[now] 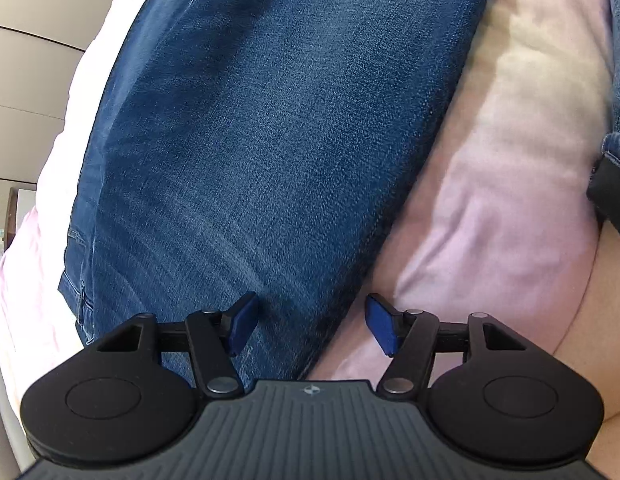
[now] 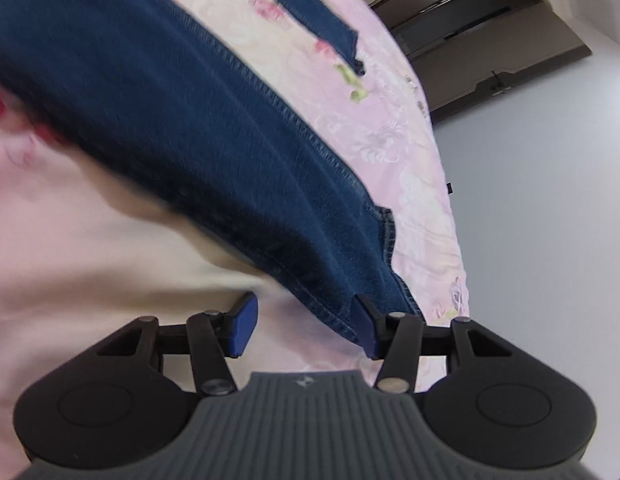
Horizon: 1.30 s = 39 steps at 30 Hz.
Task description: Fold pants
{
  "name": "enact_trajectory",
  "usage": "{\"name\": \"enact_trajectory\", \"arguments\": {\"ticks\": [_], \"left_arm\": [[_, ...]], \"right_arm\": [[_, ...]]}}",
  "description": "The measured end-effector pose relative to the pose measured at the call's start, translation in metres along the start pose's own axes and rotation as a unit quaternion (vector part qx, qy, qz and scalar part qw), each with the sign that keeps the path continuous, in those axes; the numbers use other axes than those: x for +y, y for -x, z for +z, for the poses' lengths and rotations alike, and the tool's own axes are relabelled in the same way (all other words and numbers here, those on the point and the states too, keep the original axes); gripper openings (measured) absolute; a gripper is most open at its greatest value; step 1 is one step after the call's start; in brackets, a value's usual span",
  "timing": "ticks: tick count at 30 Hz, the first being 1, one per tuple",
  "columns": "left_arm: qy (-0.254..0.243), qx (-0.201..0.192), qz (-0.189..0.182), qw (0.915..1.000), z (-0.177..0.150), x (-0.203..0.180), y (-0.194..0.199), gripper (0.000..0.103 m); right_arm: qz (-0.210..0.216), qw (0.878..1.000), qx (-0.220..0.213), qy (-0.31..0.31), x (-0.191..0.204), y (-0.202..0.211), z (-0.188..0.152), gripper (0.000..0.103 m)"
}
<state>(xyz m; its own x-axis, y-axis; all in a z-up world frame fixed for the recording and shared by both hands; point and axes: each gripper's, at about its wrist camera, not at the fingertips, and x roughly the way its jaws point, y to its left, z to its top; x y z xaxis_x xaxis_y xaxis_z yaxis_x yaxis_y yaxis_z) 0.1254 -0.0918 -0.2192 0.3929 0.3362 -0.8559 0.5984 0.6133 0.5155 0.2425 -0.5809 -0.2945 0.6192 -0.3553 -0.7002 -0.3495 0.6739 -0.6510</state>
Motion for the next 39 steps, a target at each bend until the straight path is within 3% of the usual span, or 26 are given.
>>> {"name": "enact_trajectory", "arguments": {"ticks": [2, 5, 10, 15, 17, 21, 23, 26, 30, 35, 39], "left_arm": [[0.018, -0.009, 0.007, 0.9998, -0.004, 0.004, 0.005, 0.037], [0.057, -0.040, 0.018, 0.9974, -0.013, 0.018, 0.022, 0.016], [0.136, -0.111, 0.037, 0.9838, -0.030, 0.050, 0.063, 0.007], [0.212, -0.173, 0.048, 0.9606, -0.042, 0.094, 0.113, 0.006], [0.230, -0.188, 0.052, 0.9533, -0.043, 0.112, 0.126, 0.006], [0.278, -0.206, 0.025, 0.9380, -0.033, 0.158, 0.136, 0.005], [0.283, -0.214, 0.025, 0.9345, -0.027, 0.180, 0.137, 0.005], [0.263, -0.219, 0.038, 0.9389, -0.011, 0.211, 0.121, 0.005], [0.252, -0.201, 0.027, 0.9461, 0.023, 0.249, 0.079, 0.005], [0.209, -0.181, 0.037, 0.9602, 0.069, 0.279, 0.012, 0.005], [0.206, -0.157, 0.022, 0.9656, 0.090, 0.286, -0.039, 0.005]], "right_arm": [[-0.008, 1.000, -0.001, 0.020, 0.004, -0.011, 0.001, 0.027], [-0.029, 1.000, -0.007, 0.010, 0.002, -0.014, 0.004, 0.012], [-0.057, 0.998, -0.025, -0.028, -0.020, 0.004, 0.016, 0.006], [-0.081, 0.994, -0.032, -0.072, -0.056, 0.034, 0.042, 0.000], [-0.093, 0.991, -0.045, -0.087, -0.073, 0.048, 0.058, 0.000], [-0.111, 0.986, -0.062, -0.106, -0.098, 0.066, 0.099, 0.000], [-0.119, 0.985, -0.065, -0.103, -0.107, 0.067, 0.124, 0.000], [-0.123, 0.986, -0.062, -0.089, -0.113, 0.059, 0.159, 0.000], [-0.125, 0.988, -0.051, -0.078, -0.116, 0.032, 0.208, 0.000], [-0.121, 0.990, -0.030, -0.061, -0.116, -0.032, 0.274, 0.000], [-0.120, 0.992, -0.019, -0.046, -0.111, -0.082, 0.319, 0.000]]}}
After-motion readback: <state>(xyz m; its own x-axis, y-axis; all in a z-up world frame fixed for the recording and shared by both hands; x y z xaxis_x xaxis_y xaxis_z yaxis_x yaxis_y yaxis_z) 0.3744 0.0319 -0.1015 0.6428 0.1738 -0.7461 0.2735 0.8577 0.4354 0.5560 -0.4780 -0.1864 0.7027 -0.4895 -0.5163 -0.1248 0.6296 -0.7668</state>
